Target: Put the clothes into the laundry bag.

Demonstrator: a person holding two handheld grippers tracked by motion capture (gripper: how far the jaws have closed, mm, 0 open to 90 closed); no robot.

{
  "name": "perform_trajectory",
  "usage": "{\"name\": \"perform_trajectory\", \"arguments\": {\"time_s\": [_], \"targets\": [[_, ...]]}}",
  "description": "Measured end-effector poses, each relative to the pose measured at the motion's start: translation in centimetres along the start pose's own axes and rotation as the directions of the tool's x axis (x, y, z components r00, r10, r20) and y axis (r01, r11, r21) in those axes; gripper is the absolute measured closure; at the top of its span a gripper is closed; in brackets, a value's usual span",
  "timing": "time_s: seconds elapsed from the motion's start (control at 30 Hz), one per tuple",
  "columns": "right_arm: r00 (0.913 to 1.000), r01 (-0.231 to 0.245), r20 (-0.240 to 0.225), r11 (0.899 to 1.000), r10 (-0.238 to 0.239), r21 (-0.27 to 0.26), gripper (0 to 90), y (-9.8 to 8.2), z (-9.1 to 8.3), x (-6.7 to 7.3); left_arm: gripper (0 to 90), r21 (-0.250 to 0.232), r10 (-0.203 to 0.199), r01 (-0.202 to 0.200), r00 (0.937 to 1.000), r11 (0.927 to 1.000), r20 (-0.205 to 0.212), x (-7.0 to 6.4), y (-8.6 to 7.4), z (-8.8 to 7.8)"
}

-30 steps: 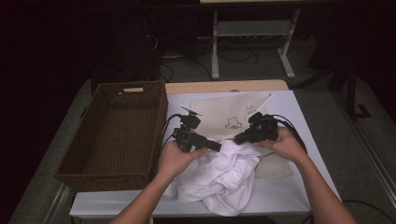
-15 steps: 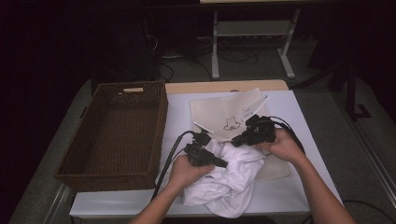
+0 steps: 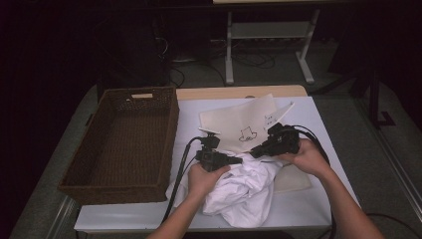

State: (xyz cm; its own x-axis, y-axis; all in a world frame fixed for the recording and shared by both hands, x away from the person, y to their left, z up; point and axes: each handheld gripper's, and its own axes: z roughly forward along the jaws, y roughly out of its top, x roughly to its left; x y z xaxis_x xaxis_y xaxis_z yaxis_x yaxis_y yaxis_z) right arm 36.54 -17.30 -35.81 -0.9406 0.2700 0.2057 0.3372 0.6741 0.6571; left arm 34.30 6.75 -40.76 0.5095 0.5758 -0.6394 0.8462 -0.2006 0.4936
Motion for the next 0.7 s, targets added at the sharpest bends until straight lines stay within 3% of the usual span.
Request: {"name": "perform_trajectory", "arguments": {"time_s": [0.1,0.23,0.33,0.37,0.4,0.5,0.53,0.57,0.6,0.63,0.7], "targets": [[1.0000,-0.006,-0.003,1.000,0.006,0.024,86.4,-0.2,0.7,-0.2,65.1,0.025,0.028,-0.027,0.9992,0.9993,-0.029,-0.8,0.3,-0.9],[1.0000,-0.007,-0.002,1.000,0.007,0.010,86.4,-0.1,0.7,-0.3,47.0,0.088,0.087,-0.083,0.9955,0.9927,-0.039,-2.3,0.8,-2.2],[1.0000,-0.008,-0.003,1.000,0.008,0.007,86.4,-0.1,0.6,-0.4,35.1,0.173,0.131,-0.125,0.9912,0.9769,-0.020,-2.8,0.8,-1.9],[1.0000,-0.008,-0.002,1.000,0.008,0.009,86.4,-0.1,0.6,-0.4,33.9,0.225,0.155,-0.144,0.9873,0.9636,-0.034,-2.8,0.5,-1.2],[1.0000,-0.004,-0.001,1.000,0.004,0.009,86.4,0.0,0.6,-0.3,32.5,0.250,0.157,-0.142,0.9868,0.9577,-0.042,-2.8,0.3,-0.6],[1.0000,0.004,-0.002,1.000,-0.004,0.015,86.4,0.1,0.7,-0.1,34.1,0.319,0.149,-0.131,0.9884,0.9386,-0.031,-2.0,-0.7,1.9],[1.0000,0.009,-0.004,1.000,-0.009,0.018,86.4,0.2,0.9,0.0,43.4,0.327,0.169,-0.147,0.9849,0.9337,-0.040,-2.0,-1.0,2.6],[0.9999,0.012,-0.006,1.000,-0.012,0.022,86.4,0.2,1.0,0.1,58.2,0.323,0.206,-0.180,0.9774,0.9291,-0.048,-2.0,-1.3,3.1],[0.9998,0.018,-0.007,1.000,-0.018,0.026,86.4,0.2,1.1,0.2,67.7,0.313,0.219,-0.191,0.9740,0.9303,-0.057,-2.0,-1.4,3.4],[0.9997,0.025,-0.005,0.999,-0.025,0.029,86.4,0.2,1.1,0.3,72.1,0.280,0.200,-0.178,0.9784,0.9433,-0.052,-2.0,-1.4,3.4],[0.9996,0.028,-0.005,0.999,-0.028,0.038,86.4,0.2,1.0,0.6,76.3,0.185,0.130,-0.128,0.9916,0.9743,0.003,-1.6,-1.3,2.7]]}}
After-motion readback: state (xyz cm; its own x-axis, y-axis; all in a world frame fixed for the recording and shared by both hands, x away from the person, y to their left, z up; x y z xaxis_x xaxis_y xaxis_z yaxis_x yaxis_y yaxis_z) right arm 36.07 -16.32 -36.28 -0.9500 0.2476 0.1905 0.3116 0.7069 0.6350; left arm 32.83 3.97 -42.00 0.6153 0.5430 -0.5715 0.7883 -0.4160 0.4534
